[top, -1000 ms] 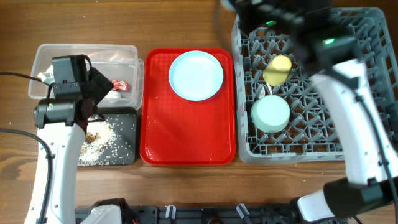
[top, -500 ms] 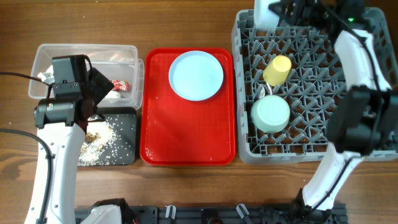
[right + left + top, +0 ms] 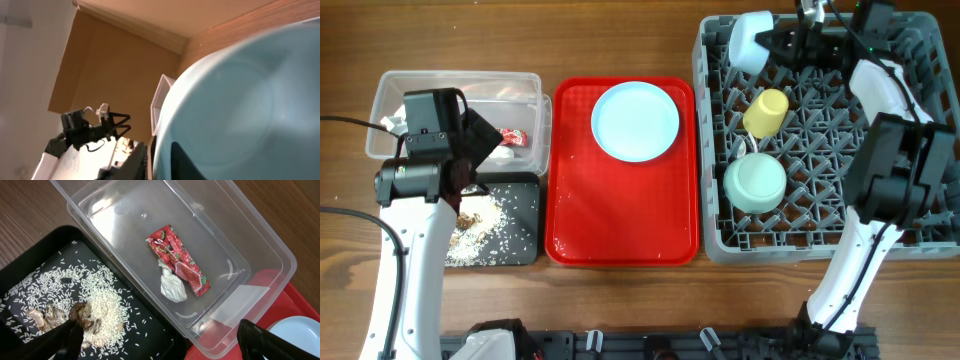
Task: Sort waste into correct bins and load items into the dishwasher rack
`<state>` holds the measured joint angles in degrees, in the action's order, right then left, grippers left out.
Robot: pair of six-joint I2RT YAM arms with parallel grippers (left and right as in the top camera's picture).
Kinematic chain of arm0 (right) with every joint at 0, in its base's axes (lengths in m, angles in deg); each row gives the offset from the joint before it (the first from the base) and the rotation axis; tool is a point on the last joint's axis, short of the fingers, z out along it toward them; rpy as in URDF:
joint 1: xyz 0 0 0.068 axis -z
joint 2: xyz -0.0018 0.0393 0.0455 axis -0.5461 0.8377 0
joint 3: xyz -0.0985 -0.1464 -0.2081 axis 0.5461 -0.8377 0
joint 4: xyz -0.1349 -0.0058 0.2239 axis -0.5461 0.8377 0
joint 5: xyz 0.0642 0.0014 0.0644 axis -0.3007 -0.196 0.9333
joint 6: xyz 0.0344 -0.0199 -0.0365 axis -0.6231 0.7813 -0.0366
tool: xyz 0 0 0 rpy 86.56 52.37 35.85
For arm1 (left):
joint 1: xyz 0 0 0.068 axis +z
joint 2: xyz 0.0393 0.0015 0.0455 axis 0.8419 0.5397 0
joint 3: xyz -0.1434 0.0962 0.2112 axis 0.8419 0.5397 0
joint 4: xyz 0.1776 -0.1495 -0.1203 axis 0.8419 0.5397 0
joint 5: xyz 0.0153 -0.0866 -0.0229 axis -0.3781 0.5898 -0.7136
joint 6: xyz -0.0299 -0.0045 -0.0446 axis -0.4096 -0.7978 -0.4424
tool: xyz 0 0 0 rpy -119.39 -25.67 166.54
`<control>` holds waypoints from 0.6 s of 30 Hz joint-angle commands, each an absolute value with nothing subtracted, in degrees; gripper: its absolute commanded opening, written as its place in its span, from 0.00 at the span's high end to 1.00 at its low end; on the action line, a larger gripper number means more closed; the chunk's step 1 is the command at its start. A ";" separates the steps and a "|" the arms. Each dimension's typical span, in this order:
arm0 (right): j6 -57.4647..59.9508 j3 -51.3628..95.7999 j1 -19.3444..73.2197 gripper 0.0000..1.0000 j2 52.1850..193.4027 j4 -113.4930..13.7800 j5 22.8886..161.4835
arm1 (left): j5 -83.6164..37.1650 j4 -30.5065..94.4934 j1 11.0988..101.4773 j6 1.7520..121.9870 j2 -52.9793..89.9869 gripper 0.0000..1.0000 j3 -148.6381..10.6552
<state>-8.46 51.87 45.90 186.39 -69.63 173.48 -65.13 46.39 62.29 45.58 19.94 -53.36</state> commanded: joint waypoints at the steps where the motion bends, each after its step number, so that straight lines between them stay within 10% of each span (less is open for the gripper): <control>1: -10.19 51.76 47.47 0.61 187.57 -68.88 177.11 | -65.48 46.30 62.55 46.47 19.41 0.00 -54.06; 18: -13.82 51.76 56.15 0.39 184.73 -68.05 177.00 | -65.48 46.30 62.55 46.47 19.41 0.00 -54.06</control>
<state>-13.58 51.82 54.36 186.45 -68.10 173.48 -65.13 46.39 62.29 45.58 19.94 -53.36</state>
